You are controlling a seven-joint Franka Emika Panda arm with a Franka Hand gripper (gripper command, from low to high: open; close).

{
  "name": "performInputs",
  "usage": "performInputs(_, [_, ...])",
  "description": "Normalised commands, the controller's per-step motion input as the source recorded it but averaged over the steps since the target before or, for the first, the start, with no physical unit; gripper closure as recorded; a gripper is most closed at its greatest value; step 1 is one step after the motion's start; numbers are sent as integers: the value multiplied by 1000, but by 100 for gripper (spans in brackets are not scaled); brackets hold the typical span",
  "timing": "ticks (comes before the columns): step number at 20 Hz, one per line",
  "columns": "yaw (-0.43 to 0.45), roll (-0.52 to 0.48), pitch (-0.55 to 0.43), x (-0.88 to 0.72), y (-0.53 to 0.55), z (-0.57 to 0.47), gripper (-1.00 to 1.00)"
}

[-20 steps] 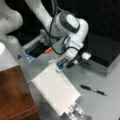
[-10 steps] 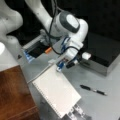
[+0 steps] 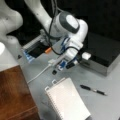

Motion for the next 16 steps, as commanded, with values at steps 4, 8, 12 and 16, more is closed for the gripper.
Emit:
performInputs(4, [-15, -130, -146, -60, 4, -55, -100])
performInputs(8, [-223, -2, -214, -150, 130, -51, -100])
performInputs(12, [-336, 123, -262, -221, 271, -61, -100])
performInputs(16, [-321, 226, -291, -262, 259, -33, -100])
